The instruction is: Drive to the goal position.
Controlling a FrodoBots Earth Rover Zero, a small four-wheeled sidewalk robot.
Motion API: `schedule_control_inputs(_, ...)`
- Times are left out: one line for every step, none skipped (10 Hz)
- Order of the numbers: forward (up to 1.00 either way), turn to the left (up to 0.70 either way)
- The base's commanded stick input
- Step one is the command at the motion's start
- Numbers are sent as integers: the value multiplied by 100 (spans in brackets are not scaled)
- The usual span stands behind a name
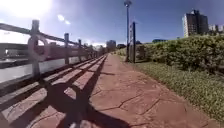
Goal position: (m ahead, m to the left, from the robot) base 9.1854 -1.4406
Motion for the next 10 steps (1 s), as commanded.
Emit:
schedule_control_inputs(85, 0)
schedule_control_inputs(85, 0)
schedule_control_inputs(85, 0)
schedule_control_inputs(85, 0)
schedule_control_inputs(85, 0)
schedule_control_inputs(85, 0)
schedule_control_inputs(85, 0)
schedule_control_inputs(85, 0)
schedule_control_inputs(85, 0)
schedule_control_inputs(85, 0)
